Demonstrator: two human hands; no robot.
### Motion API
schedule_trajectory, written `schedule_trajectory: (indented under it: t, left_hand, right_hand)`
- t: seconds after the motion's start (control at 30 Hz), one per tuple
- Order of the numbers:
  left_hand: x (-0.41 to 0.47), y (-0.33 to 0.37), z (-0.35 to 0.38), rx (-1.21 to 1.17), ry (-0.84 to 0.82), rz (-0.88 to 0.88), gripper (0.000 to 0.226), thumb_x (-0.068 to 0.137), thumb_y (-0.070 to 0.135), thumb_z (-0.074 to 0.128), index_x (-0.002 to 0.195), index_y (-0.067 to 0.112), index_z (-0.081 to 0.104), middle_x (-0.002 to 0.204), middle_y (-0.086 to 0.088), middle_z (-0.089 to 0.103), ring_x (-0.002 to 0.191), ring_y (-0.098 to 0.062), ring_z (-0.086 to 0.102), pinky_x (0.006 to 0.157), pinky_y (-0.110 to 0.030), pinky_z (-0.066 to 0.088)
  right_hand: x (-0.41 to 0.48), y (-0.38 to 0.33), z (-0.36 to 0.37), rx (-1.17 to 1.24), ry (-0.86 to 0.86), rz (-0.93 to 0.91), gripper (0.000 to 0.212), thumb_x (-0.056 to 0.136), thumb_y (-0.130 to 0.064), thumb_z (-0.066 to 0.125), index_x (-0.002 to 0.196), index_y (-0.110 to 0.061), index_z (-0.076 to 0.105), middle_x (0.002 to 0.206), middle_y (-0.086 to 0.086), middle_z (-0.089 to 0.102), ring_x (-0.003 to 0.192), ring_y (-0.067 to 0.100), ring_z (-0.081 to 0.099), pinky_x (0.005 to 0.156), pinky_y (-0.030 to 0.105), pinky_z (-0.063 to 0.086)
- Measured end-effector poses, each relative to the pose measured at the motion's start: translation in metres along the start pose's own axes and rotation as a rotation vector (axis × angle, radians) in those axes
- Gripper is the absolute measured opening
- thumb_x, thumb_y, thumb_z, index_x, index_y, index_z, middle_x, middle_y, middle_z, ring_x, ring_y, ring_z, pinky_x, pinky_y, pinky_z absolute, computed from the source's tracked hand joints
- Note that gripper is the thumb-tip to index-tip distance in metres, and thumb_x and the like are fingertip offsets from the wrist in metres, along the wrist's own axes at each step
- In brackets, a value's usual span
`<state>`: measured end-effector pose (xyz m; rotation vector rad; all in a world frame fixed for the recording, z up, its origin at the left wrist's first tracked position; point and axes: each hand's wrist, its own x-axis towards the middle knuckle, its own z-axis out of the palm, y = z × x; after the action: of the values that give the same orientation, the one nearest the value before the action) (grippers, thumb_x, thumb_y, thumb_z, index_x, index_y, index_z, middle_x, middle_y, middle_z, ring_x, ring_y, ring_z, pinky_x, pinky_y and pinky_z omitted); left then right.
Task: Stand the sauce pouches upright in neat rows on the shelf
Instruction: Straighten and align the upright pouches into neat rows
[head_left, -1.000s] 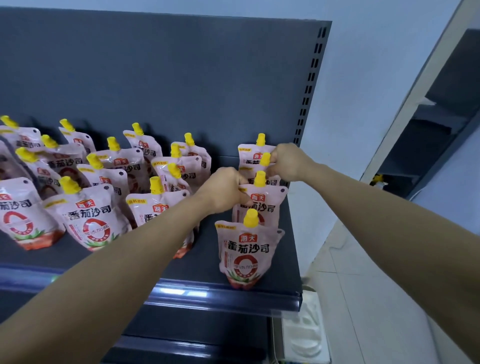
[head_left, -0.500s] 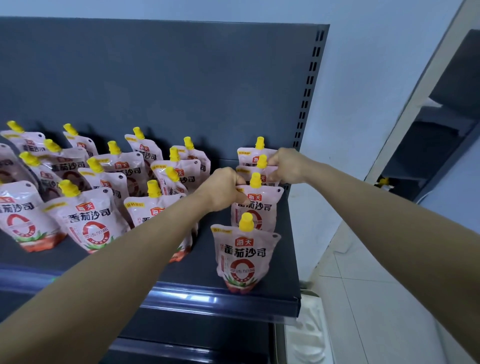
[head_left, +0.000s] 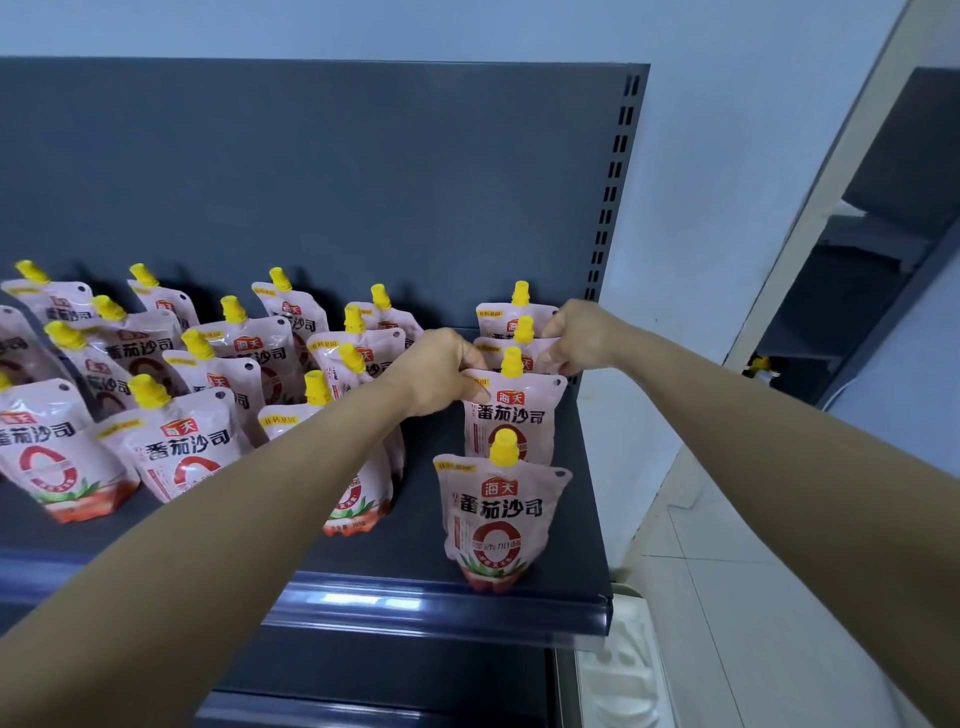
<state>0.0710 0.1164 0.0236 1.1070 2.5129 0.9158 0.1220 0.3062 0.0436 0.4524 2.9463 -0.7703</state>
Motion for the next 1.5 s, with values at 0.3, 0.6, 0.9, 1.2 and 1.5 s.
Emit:
schedule_trajectory:
  t: [0.3, 0.6, 0.9, 1.2, 1.5]
  left_hand:
    - [-0.003, -0.002, 0.000, -0.004, 0.012, 0.004, 0.008, 0.077, 0.010, 0.072, 0.084, 0.011, 0.073, 0.089, -0.004, 0.073, 0.076, -0.010, 0.062, 0.069, -0.020, 0.045]
    - [-0.034, 0.027, -0.031, -0.178, 0.103, 0.127, 0.015, 0.081, 0.026, 0.068, 0.078, 0.012, 0.068, 0.072, 0.002, 0.067, 0.065, -0.005, 0.061, 0.064, -0.018, 0.048]
    - [-0.076, 0.035, -0.014, 0.106, -0.447, 0.114, 0.017, 0.077, 0.019, 0.073, 0.073, 0.004, 0.068, 0.071, -0.005, 0.066, 0.067, -0.017, 0.058, 0.076, -0.037, 0.049]
    - [-0.075, 0.035, 0.009, 0.074, -0.270, 0.151, 0.021, 0.076, 0.013, 0.073, 0.070, -0.007, 0.067, 0.056, -0.001, 0.046, 0.050, -0.007, 0.037, 0.051, -0.017, 0.035]
    - [-0.067, 0.028, 0.016, 0.019, -0.226, 0.149, 0.020, 0.076, 0.011, 0.074, 0.057, 0.007, 0.067, 0.050, 0.007, 0.052, 0.047, -0.002, 0.043, 0.047, -0.005, 0.036]
  right_hand:
    - [-0.009, -0.002, 0.001, 0.046, -0.009, 0.007, 0.026, 0.088, -0.003, 0.061, 0.114, 0.003, 0.066, 0.100, 0.016, 0.064, 0.101, 0.035, 0.066, 0.089, 0.042, 0.056]
    - [-0.039, -0.021, -0.037, -0.060, 0.240, -0.072, 0.037, 0.090, -0.032, 0.058, 0.087, 0.005, 0.066, 0.086, 0.020, 0.071, 0.082, 0.033, 0.068, 0.063, 0.028, 0.047]
    - [-0.069, -0.036, -0.005, -0.147, -0.129, -0.101, 0.016, 0.082, -0.013, 0.066, 0.094, -0.005, 0.072, 0.082, 0.002, 0.061, 0.081, 0.017, 0.056, 0.071, 0.027, 0.050]
    - [-0.084, -0.034, -0.002, -0.364, 0.003, -0.118, 0.026, 0.090, -0.010, 0.054, 0.098, 0.007, 0.071, 0.096, 0.021, 0.073, 0.098, 0.031, 0.066, 0.089, 0.036, 0.049]
    - [-0.088, -0.031, -0.001, -0.328, 0.030, -0.117, 0.025, 0.091, -0.013, 0.056, 0.099, 0.004, 0.072, 0.099, 0.019, 0.072, 0.098, 0.029, 0.066, 0.090, 0.033, 0.048]
